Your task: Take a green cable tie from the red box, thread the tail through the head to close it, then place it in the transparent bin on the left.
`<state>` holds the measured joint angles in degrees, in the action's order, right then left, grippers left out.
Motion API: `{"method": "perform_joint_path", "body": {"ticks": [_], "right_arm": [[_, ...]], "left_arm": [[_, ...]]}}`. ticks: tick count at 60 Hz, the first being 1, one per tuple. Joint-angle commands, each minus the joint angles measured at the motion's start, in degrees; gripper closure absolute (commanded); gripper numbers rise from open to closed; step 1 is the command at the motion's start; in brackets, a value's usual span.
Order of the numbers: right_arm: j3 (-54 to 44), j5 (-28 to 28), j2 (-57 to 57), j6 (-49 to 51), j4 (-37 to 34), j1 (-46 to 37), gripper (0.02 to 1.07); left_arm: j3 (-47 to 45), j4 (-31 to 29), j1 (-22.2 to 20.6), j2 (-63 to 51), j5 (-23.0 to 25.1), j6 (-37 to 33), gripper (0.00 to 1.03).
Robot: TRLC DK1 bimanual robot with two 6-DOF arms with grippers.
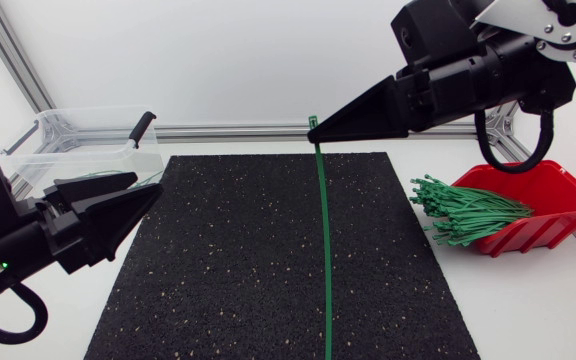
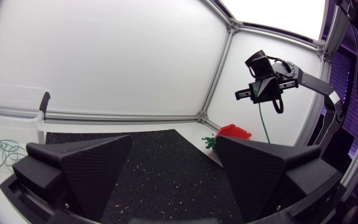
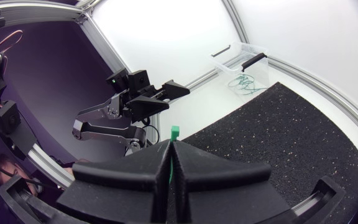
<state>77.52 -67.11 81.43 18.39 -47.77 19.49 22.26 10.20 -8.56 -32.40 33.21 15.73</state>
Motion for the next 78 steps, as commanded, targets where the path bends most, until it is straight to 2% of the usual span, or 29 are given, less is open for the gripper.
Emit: {"method": "perform_joint_path", "body": {"ticks": [1,6,18,25,49,64,72,78], "right_arm": [[-2.3,-1.3,1.4,1.9,0.1,1.2,1.01],[-3.2,-1.6,1.5,2.4,1.2,2.1,1.01],[-3.0,-4.7,3.8,1.8,3.5,2.3,1.01],[-2.6,-6.5,5.6,1.8,4.7,2.7,1.01],[-2.7,-11.3,7.3,1.6,7.8,4.4,1.01],[-4.0,-12.1,6.6,1.6,9.6,5.4,1.01],[-4.3,-12.1,6.5,1.5,9.9,5.6,1.01],[-5.1,-12.1,5.8,1.5,10.5,5.3,1.01]], "left_arm": [[2.5,1.4,-2.6,-1.3,0.7,2.3,0.09],[3.9,1.6,-5.3,-3.0,0.7,3.3,0.05],[8.2,1.0,-11.2,-6.6,3.9,5.9,0.05],[11.0,1.1,-12.2,-10.3,8.4,7.3,0.06],[17.9,4.1,-16.8,-25.0,18.9,8.4,0.11],[21.4,6.5,-19.0,-31.3,21.5,10.1,0.12],[21.5,7.8,-20.0,-32.0,22.2,10.7,0.20],[21.2,9.1,-21.2,-32.5,22.2,11.4,0.37]]}}
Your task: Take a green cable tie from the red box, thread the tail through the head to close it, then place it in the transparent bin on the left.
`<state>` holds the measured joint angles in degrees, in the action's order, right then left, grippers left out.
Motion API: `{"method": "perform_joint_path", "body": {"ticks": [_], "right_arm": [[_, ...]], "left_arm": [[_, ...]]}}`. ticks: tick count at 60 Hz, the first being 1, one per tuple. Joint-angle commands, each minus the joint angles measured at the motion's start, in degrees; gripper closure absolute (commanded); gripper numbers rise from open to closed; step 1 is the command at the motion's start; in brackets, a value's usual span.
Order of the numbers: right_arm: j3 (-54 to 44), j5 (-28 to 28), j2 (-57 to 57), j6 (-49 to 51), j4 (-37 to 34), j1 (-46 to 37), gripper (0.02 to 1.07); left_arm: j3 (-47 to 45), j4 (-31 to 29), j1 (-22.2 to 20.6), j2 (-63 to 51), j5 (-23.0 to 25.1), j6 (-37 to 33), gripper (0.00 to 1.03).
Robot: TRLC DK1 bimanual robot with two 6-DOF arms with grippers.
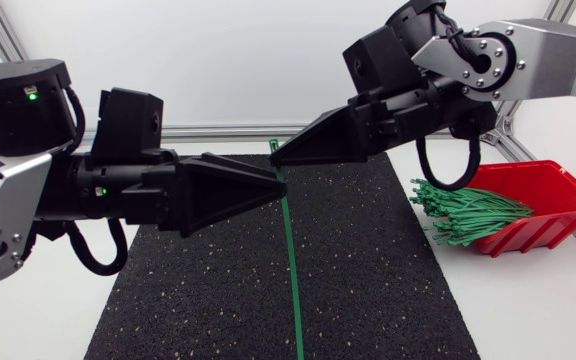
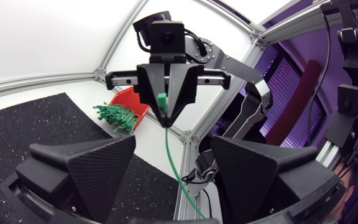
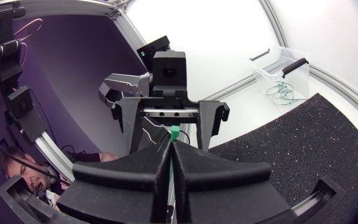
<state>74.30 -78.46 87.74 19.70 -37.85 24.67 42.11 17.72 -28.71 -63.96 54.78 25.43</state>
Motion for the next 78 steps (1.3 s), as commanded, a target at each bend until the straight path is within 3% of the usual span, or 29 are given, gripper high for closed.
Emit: {"method": "perform_joint_path", "body": {"ticks": [1,15,21,30,36,43,53,58,78], "right_arm": [[-2.0,-0.7,-0.6,0.2,0.7,0.0,1.01],[-2.8,-1.8,-1.3,0.2,2.0,-1.5,1.01],[-2.8,-1.8,-1.5,0.2,2.2,-1.5,1.01],[-3.7,-1.7,-2.1,0.2,2.7,-1.2,1.01],[-4.3,-1.7,-2.4,0.2,3.1,-1.3,1.01],[-5.1,-1.7,-3.1,0.2,3.7,-1.7,1.01],[-5.4,-1.7,-3.8,0.2,4.0,-2.2,1.01],[-5.5,-1.7,-4.0,0.2,4.2,-2.2,1.01],[-5.5,-1.6,-4.1,0.2,4.4,-1.6,1.01]], "left_arm": [[1.3,1.5,-1.0,-1.0,0.7,1.7,0.39],[1.2,3.8,-2.0,-3.4,0.7,2.0,0.55],[1.4,4.1,-2.1,-3.9,0.7,2.0,0.69],[1.7,4.5,-2.1,-4.2,0.7,2.5,0.76],[1.7,5.4,-1.7,-4.2,0.7,3.4,0.77],[1.7,5.5,-1.7,-4.2,0.7,3.6,0.85],[1.7,5.4,-1.6,-4.5,0.7,3.7,0.85],[1.7,5.5,-1.5,-4.5,0.7,3.9,0.94],[1.9,5.5,-1.5,-4.5,0.7,4.3,0.94]]}}
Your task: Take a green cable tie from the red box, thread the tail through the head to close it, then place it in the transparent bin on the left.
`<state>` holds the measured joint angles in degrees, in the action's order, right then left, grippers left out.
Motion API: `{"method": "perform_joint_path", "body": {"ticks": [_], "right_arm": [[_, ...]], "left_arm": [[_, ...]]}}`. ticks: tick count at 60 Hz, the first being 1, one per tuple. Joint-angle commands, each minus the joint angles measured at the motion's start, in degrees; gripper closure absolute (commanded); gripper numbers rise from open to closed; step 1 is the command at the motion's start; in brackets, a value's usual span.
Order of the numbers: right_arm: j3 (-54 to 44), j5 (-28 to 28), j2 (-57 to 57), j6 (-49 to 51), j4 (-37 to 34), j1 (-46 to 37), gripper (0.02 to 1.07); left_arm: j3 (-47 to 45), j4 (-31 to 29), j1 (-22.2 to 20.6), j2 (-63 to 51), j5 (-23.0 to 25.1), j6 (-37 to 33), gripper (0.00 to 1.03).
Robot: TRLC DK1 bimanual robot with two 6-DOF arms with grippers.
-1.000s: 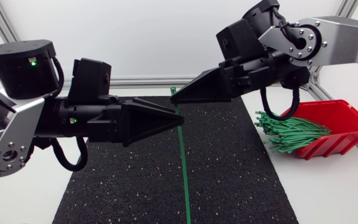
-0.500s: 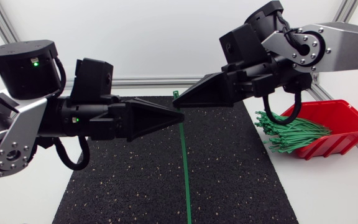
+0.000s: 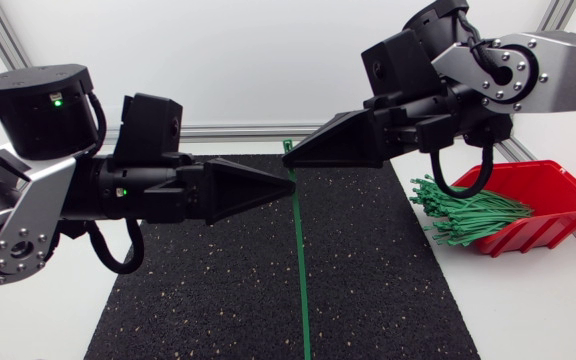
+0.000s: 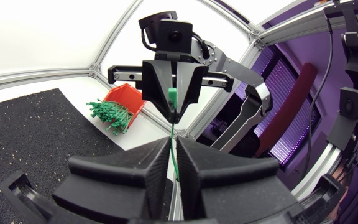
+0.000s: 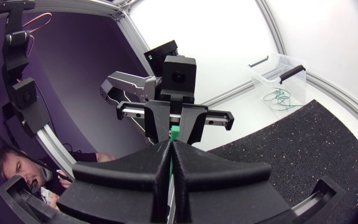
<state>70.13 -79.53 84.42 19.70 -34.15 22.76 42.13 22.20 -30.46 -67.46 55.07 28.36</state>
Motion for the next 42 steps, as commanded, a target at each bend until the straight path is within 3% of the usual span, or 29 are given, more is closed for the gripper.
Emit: {"method": "perform_joint_path", "body": {"ticks": [1,3,42], "right_arm": [[-1.3,-0.5,-0.8,0.2,0.8,0.4,1.01],[-1.3,-0.5,-0.8,0.2,0.8,0.4,1.01],[-2.4,0.0,-1.3,0.2,1.5,0.7,1.01]], "left_arm": [[1.9,1.0,0.2,-1.0,0.4,1.3,0.94],[2.0,1.0,0.2,-1.1,0.4,1.5,0.98],[3.0,0.6,0.7,-1.4,0.4,2.3,0.99]]}}
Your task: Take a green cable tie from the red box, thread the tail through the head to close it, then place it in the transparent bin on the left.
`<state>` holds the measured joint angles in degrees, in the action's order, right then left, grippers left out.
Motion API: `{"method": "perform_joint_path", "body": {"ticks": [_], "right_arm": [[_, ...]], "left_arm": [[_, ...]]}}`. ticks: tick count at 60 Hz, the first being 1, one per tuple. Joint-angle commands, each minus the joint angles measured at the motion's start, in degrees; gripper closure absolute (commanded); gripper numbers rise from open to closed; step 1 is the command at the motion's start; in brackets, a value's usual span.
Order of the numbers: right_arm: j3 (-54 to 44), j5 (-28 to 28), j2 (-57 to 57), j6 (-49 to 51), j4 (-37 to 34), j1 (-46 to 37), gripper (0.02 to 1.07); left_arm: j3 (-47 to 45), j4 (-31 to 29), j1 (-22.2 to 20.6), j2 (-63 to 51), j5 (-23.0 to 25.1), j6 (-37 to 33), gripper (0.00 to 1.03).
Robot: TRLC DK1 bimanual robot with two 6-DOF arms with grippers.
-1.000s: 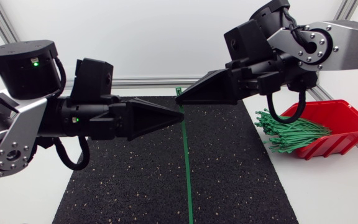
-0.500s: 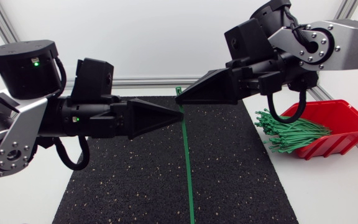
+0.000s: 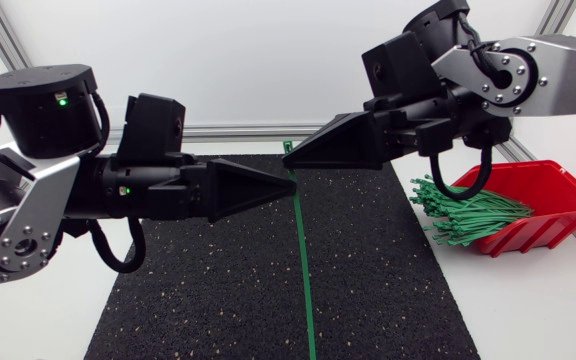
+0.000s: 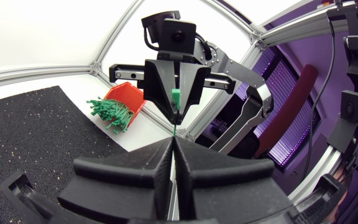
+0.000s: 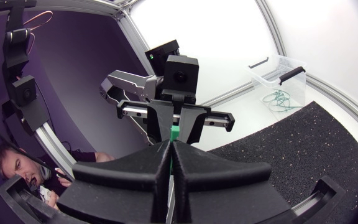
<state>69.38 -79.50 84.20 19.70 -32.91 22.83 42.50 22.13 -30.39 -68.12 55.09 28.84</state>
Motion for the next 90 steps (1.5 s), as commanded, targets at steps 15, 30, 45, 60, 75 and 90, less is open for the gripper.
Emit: {"method": "perform_joint_path", "body": {"ticks": [15,30,45,60,75,90], "right_arm": [[-4.4,7.6,-6.7,0.8,3.4,0.3,0.67],[-10.1,25.7,-11.9,3.1,8.6,1.1,0.33],[-9.7,34.1,-11.1,10.9,3.7,0.9,0.17],[-13.0,35.7,-11.5,22.7,4.0,3.8,0.08],[-7.3,33.4,-4.5,18.8,-1.1,5.1,0.06],[-0.2,24.3,0.8,11.5,-4.8,6.3,0.07]], "left_arm": [[4.1,-3.1,7.0,1.0,5.6,2.4,0.99],[4.3,-6.9,12.7,2.6,8.3,2.4,0.99],[6.0,-10.2,16.2,0.0,14.0,2.4,0.99],[7.2,-11.6,17.6,-2.4,15.9,2.1,0.99],[6.4,-10.5,17.1,-2.5,16.2,0.3,0.99],[3.7,-4.7,15.2,-3.0,14.3,0.3,0.99]]}}
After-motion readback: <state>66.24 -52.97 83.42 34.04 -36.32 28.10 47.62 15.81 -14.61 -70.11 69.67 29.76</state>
